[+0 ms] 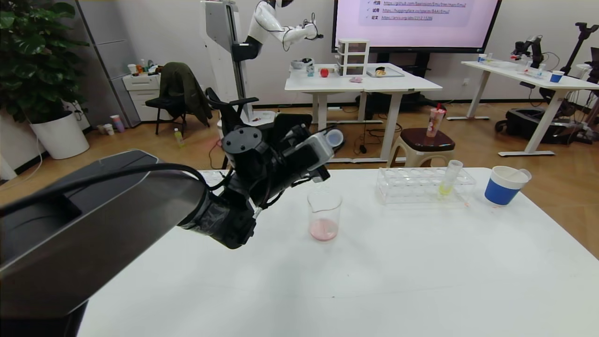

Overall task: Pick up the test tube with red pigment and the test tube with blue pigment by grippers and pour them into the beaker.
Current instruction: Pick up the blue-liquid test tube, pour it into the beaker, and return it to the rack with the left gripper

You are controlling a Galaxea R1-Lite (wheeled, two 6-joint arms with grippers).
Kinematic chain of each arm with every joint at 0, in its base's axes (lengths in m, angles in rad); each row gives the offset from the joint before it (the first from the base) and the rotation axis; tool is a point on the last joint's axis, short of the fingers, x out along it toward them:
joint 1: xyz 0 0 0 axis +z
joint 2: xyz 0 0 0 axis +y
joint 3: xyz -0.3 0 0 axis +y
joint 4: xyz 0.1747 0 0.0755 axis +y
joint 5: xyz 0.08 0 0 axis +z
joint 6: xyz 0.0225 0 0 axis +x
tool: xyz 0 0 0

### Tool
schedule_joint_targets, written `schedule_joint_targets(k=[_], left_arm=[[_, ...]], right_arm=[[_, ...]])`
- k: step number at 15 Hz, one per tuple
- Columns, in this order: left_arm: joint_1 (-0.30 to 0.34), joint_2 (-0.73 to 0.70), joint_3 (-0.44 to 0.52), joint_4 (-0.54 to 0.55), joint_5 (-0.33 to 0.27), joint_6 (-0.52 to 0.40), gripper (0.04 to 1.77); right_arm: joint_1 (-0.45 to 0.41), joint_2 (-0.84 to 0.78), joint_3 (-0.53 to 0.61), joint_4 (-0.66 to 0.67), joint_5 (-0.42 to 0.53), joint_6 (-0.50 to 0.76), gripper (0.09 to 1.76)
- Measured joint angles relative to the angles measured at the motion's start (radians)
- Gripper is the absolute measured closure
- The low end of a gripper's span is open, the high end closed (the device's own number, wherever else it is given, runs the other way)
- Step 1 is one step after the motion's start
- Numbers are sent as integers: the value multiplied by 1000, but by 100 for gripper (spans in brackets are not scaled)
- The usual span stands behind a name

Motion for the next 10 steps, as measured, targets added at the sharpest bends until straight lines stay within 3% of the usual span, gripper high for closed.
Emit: schedule_joint_targets(k=[5, 10], left_arm=[[41, 38, -11, -33, -214, 244, 131], [88, 65, -19, -38, -331, 398, 131]], right_arm=[[0, 0, 0, 0, 0, 0, 11], [0, 0, 0, 0, 0, 0, 11]])
